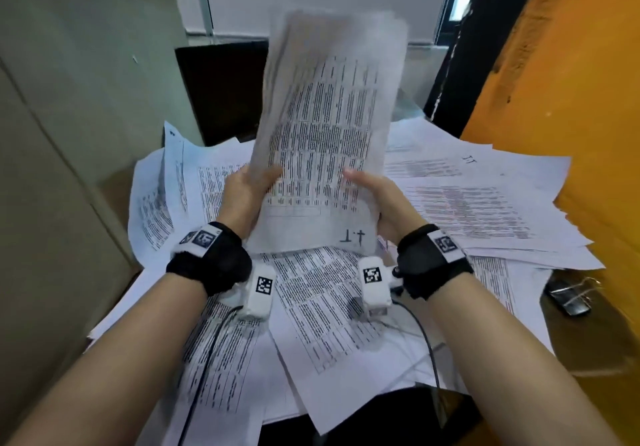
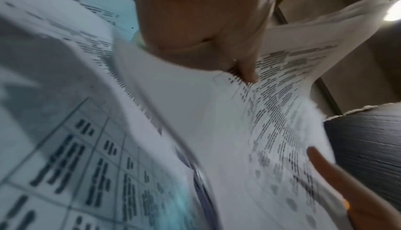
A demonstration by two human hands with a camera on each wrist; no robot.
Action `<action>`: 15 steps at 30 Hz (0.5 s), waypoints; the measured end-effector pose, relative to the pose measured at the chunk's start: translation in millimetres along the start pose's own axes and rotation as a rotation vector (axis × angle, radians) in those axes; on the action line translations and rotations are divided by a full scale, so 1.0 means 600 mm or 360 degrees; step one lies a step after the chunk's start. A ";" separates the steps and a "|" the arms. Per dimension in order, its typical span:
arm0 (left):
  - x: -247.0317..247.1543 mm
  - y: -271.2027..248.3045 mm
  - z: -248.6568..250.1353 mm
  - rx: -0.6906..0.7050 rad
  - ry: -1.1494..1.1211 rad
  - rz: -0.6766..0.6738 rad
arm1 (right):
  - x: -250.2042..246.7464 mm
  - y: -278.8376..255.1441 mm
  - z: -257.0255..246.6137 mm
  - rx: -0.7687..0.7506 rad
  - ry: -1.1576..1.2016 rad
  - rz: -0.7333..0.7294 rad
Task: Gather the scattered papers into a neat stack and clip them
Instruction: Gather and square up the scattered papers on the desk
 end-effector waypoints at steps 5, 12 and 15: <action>0.023 0.008 -0.060 -0.0203 0.0256 -0.0197 | -0.040 0.015 0.069 0.0269 -0.0351 0.0121; -0.049 0.026 -0.083 -0.0492 0.1248 -0.0234 | -0.084 0.003 0.107 0.0330 -0.0226 0.0217; -0.083 0.015 -0.102 -0.0661 0.1338 -0.0213 | -0.093 -0.005 0.118 0.0423 0.0018 0.0241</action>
Point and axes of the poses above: each hand's wrist, its own y-axis towards the middle knuckle, its own x-axis out of the palm, z = x × y, the point moved 10 cm from there along y, towards the middle knuckle, and after that the axes turned 4 degrees about -x, right-handed, at the moved point
